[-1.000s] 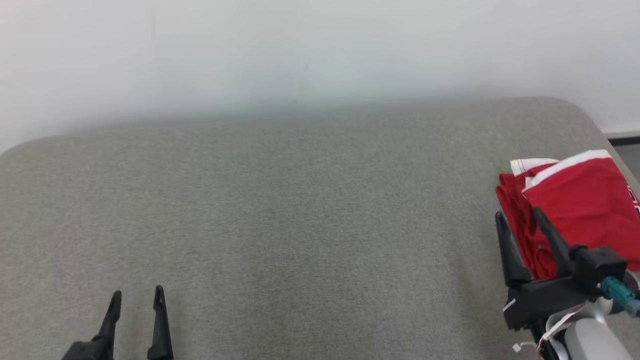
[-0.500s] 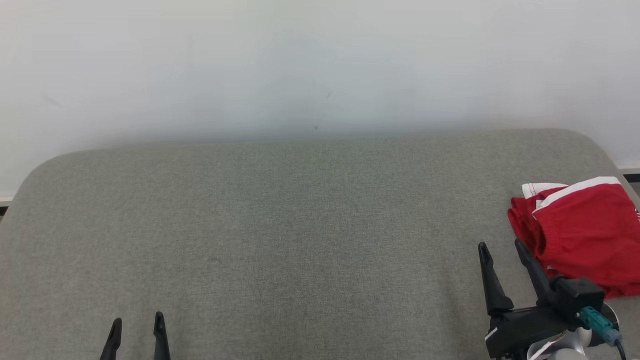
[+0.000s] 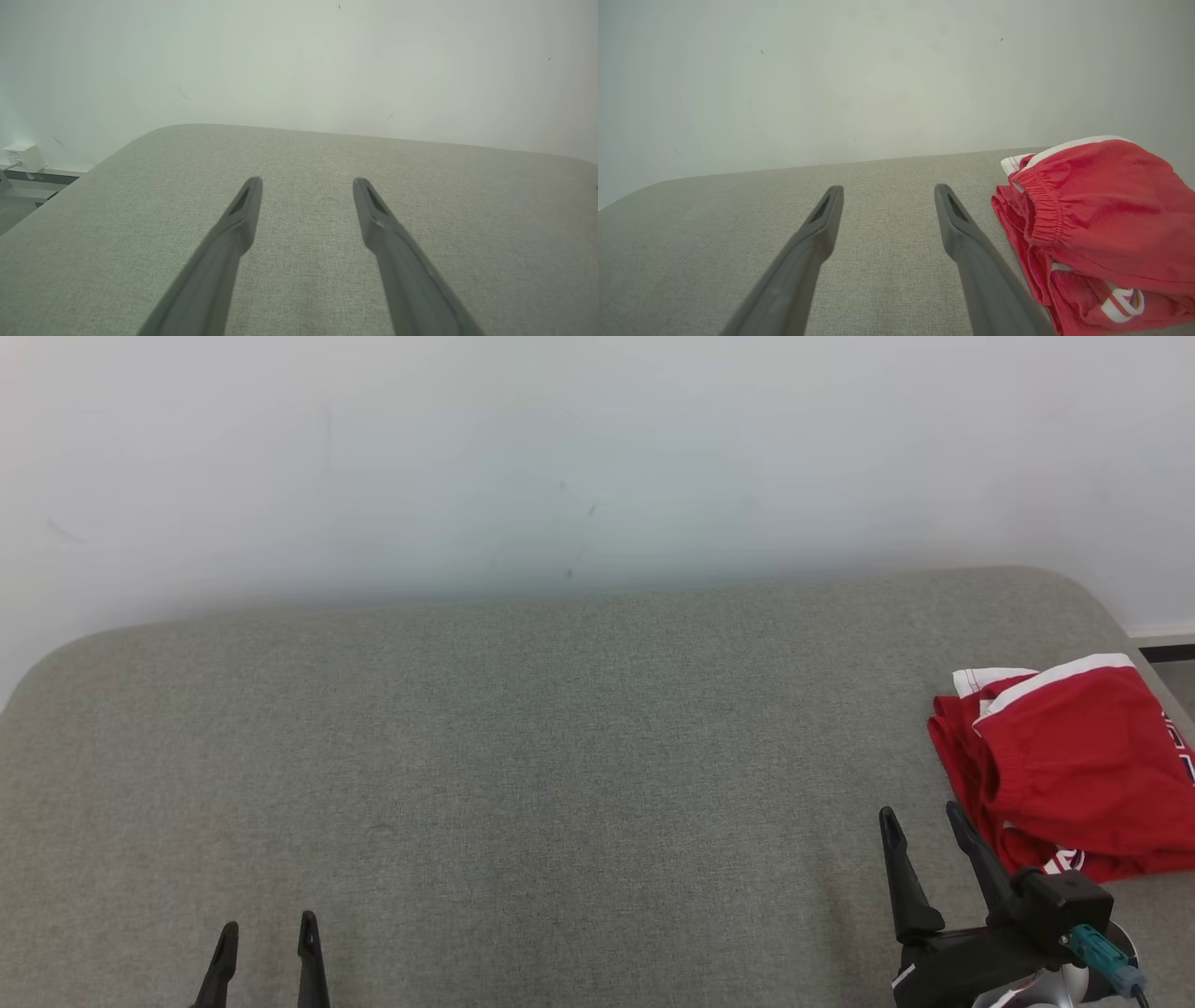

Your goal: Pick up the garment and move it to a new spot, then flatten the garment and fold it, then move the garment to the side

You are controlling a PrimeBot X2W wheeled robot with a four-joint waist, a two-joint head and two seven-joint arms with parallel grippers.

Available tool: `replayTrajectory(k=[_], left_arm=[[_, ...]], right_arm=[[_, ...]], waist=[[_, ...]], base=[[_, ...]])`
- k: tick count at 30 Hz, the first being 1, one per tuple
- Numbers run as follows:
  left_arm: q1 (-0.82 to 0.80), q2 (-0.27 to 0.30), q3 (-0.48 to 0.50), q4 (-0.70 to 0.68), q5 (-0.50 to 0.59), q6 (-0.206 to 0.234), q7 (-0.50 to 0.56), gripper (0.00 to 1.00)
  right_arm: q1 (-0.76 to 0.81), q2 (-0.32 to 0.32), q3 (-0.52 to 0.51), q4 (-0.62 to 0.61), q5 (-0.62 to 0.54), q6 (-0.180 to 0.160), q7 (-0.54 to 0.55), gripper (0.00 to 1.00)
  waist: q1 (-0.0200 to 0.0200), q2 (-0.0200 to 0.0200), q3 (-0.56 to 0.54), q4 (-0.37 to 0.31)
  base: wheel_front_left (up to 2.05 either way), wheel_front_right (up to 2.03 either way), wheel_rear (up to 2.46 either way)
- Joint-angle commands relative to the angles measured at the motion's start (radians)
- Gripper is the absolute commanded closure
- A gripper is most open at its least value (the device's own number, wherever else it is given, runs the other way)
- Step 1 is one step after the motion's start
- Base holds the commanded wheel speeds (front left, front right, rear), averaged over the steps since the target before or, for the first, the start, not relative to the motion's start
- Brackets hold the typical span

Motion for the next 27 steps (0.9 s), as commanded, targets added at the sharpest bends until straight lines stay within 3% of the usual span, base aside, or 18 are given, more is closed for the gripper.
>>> replayTrajectory(k=[1,23,24,27], left_arm=[[0.005,-0.001,0.000,-0.003,-0.001,-0.003,0.000,0.00],[-0.001,-0.001,0.006,0.002,0.002,-0.024,0.000,0.00],[-0.001,0.000,0.005,0.006,0.002,-0.025,0.000,1.00],[0.008,-0.005,0.003,0.038,0.002,-0.026,0.003,1.00]], right_arm=[[0.007,0.005,-0.005,-0.001,-0.007,0.000,-0.004,0.00],[-0.003,0.003,-0.002,0.000,0.001,0.000,-0.004,0.00],[-0.001,0.003,0.000,0.004,0.002,0.000,0.001,1.00],[0.024,0.008,0.003,0.031,0.001,0.000,0.006,1.00]], waist=[[0.0000,0.0000,0.001,0.000],[0.0000,0.0000,0.004,0.002],[0.0000,0.0000,0.004,0.002],[0.0000,0.0000,0.004,0.002]], base=[[0.00,0.00,0.00],[0.00,0.00,0.00],[0.00,0.00,0.00],[0.00,0.00,0.00]])
